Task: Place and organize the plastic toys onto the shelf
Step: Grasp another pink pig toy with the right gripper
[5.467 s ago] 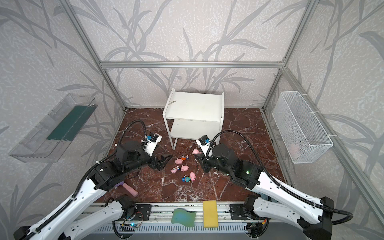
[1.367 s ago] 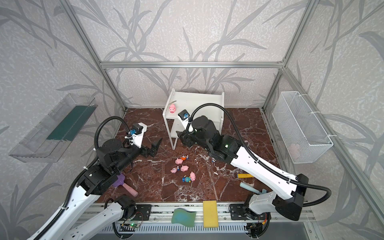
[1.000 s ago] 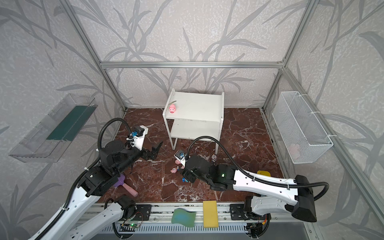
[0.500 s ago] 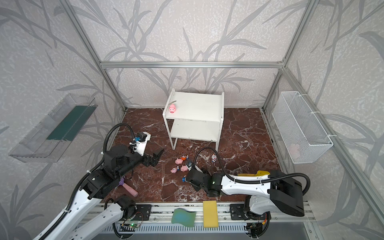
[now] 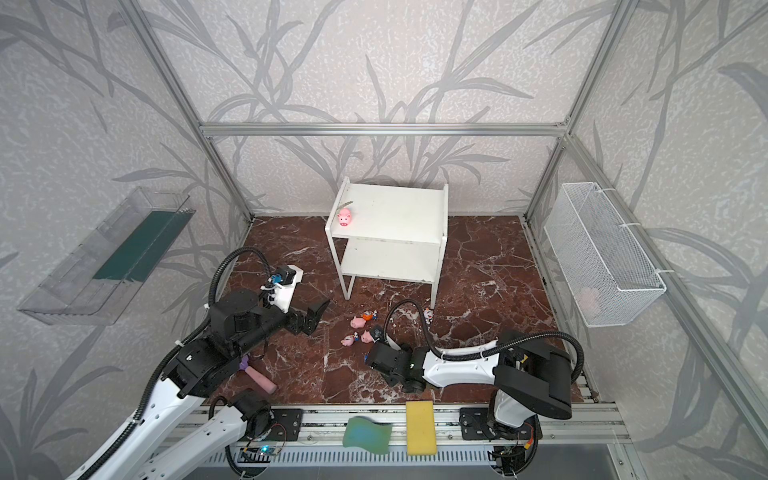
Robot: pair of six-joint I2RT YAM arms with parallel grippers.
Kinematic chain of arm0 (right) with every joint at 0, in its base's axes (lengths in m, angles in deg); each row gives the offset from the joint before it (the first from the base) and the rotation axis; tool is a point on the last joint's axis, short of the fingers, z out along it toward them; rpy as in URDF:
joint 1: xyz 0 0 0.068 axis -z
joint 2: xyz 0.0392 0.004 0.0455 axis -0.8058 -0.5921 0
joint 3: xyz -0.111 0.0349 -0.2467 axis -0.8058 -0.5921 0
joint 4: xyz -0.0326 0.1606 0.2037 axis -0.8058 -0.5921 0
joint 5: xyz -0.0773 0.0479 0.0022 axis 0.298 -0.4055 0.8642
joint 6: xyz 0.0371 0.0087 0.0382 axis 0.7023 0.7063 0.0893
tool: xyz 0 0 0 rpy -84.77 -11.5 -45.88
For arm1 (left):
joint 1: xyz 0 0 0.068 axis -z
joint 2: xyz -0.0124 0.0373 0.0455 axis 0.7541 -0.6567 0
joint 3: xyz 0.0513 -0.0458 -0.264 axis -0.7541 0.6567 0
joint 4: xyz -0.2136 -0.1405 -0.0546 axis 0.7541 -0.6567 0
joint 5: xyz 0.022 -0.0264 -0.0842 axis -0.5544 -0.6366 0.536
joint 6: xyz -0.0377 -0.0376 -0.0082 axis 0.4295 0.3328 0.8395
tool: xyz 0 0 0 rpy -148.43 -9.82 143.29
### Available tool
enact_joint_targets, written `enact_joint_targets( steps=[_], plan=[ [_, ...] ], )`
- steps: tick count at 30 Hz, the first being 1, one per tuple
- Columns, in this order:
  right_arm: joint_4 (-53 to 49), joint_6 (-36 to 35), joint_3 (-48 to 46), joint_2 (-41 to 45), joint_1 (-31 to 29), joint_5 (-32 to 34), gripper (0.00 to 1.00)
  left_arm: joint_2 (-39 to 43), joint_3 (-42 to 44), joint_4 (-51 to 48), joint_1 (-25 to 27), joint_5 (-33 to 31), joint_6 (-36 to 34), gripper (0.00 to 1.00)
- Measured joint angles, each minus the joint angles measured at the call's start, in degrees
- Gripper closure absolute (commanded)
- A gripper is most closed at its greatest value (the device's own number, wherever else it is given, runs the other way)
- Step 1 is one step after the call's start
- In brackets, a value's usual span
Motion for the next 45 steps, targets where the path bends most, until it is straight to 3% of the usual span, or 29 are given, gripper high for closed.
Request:
enact_joint_targets(
  steps=[25, 37, 45],
  plan=[
    [3.45, -2.89, 0.81, -0.74, 4.13, -3.45, 0.69, 1.51, 0.94, -0.04, 0.00, 0.04, -0.22, 0.01],
    [-2.16, -8.61, 1.03, 11.39, 4.50, -4.35, 0.71, 1.53, 0.94, -0.04, 0.00, 0.07, -0.22, 0.01],
    [-8.39, -14.75, 8.00, 21.81, 4.50, -6.10, 0.70, 1.33, 0.81, -0.09, 0.00, 0.09, -0.24, 0.01]
  ],
)
